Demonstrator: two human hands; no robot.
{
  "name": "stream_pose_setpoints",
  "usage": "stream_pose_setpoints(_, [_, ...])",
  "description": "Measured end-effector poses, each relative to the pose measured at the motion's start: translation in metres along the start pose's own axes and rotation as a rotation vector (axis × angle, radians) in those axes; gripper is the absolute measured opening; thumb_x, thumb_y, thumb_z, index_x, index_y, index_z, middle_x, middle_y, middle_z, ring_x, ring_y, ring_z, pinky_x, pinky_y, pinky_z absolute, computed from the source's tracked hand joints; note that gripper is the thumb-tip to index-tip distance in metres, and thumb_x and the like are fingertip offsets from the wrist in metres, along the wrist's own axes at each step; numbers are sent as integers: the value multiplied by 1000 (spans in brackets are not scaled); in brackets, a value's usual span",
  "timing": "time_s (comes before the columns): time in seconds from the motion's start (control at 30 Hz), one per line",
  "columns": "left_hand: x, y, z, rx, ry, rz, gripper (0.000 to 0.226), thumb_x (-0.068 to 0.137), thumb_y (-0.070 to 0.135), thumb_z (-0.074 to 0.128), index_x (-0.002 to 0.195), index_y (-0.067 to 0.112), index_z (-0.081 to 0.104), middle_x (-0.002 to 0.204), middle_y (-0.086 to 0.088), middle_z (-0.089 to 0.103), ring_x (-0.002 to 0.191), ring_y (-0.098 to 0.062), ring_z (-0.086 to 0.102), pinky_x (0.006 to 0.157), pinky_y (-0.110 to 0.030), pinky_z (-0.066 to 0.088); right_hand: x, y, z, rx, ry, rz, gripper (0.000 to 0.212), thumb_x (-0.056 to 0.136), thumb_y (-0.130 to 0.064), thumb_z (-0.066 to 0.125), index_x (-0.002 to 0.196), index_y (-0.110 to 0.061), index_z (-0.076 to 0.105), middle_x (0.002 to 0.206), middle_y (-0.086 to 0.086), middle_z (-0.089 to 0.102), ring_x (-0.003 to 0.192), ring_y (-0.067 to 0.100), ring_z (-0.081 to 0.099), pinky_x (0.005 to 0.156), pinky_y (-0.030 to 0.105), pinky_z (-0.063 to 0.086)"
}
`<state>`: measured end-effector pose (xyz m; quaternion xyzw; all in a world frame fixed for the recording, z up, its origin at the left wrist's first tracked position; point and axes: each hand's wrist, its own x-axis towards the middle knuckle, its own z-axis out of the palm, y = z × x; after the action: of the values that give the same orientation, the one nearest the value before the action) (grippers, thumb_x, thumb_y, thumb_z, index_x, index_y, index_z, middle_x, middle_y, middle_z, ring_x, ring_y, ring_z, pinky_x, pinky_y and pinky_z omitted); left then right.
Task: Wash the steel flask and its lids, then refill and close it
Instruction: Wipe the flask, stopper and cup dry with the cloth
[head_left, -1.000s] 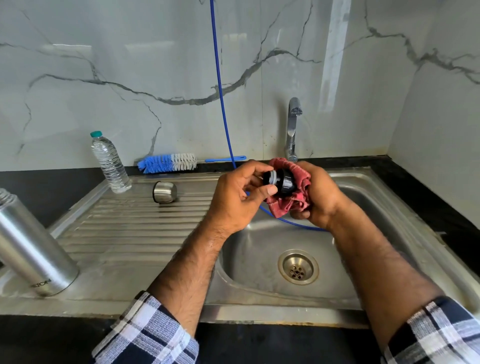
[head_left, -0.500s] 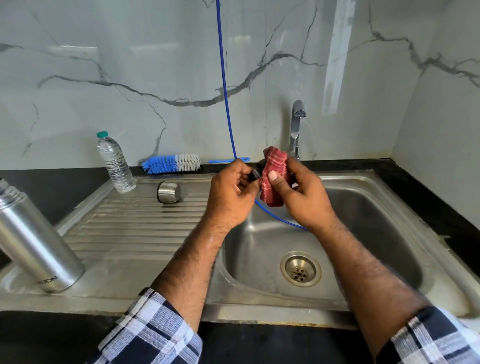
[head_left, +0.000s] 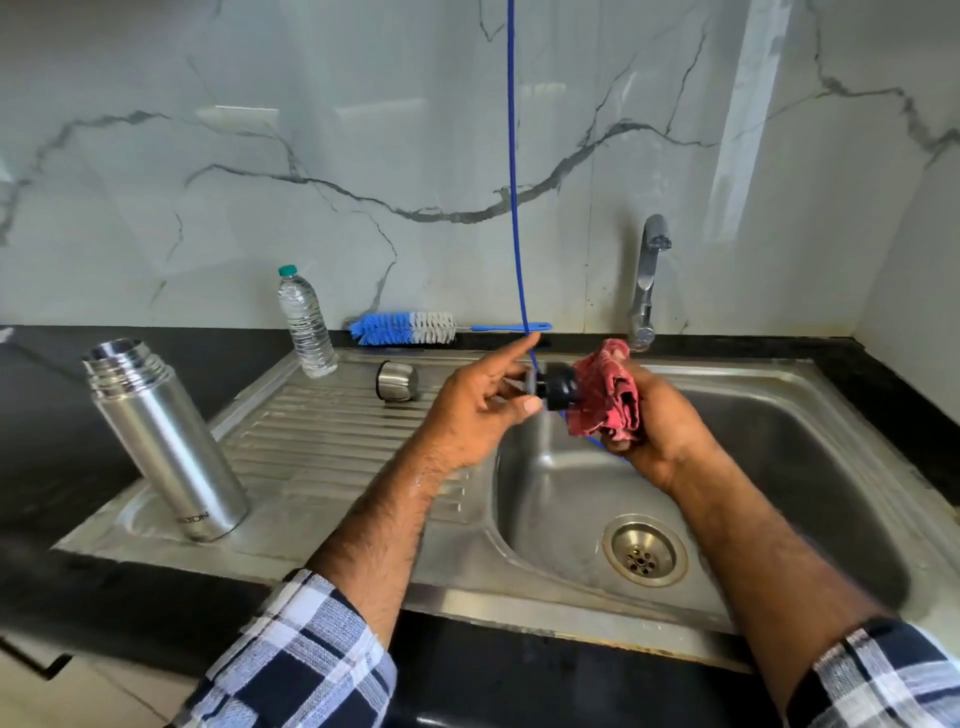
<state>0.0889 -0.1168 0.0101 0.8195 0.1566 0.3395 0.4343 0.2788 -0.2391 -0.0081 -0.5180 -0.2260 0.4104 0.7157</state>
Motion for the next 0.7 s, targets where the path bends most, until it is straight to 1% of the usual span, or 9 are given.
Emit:
stream_pose_setpoints(0.07, [-6,-9,-35,99,72,-42,62,90,0,79,134,41,64,119,2,74,92,-14,68,90,-35,58,2,5,1,18,27,8,51,87,-58,77,108,-12,82,94,14,70,71,26,58,58,29,36])
stream_pose_setpoints(0.13, [-14,-21,-71,241,123,-142,53,88,-3,79,124,35,69,118,1,75,89,-7,69,92,-35,58,0,4,2,23,27,6,38,92,-54,75,94,-17,81,82,9,68,61,19,55,51,25,34])
stream_pose_setpoints(0.2, [-24,-35,-102,405,140,-252,52,88,-3,79,118,38,67,116,8,73,87,-3,68,91,-33,58,-3,1,6,30,4,11,36,95,-53,71,90,-18,81,79,6,68,56,16,54,47,24,33])
stream_pose_setpoints(0.27, [-36,-49,-124,554,133,-340,55,89,0,77,116,46,64,119,8,72,85,-9,68,82,-33,60,-11,-2,13,23,-45,6,41,101,-48,64,79,-20,84,74,3,70,55,14,53,51,27,29])
stream_pose_setpoints(0.33, [-45,-59,-134,631,136,-404,56,89,-3,71,116,45,65,118,5,73,82,-15,69,70,-29,57,-16,-3,18,36,-71,7,48,106,-43,57,72,-20,83,68,0,70,52,12,51,50,27,27])
stream_pose_setpoints(0.4, [-51,-64,-136,649,157,-438,56,87,-7,65,115,42,65,113,5,73,81,-18,70,68,-33,60,-18,-1,22,41,-75,20,40,106,-44,58,86,-18,81,70,2,71,51,11,53,45,25,31])
stream_pose_setpoints(0.5, [-58,-69,-134,692,164,-475,56,87,-3,66,115,45,62,116,13,71,89,-20,70,84,-46,63,-16,5,28,5,-79,62,40,103,-49,61,109,-13,77,78,5,71,57,13,56,45,26,36])
stream_pose_setpoints(0.6, [-63,-77,-134,735,184,-490,57,88,5,69,116,52,53,120,19,70,98,-21,70,100,-51,54,-10,10,34,-5,-85,69,48,100,-53,64,119,-11,76,85,8,72,61,15,59,46,28,39])
stream_pose_setpoints(0.7, [-65,-85,-138,736,201,-498,48,91,14,73,118,50,55,126,20,70,102,-20,69,107,-53,48,-9,13,38,-21,-86,74,51,99,-54,65,121,-10,76,88,10,73,60,16,62,47,27,41])
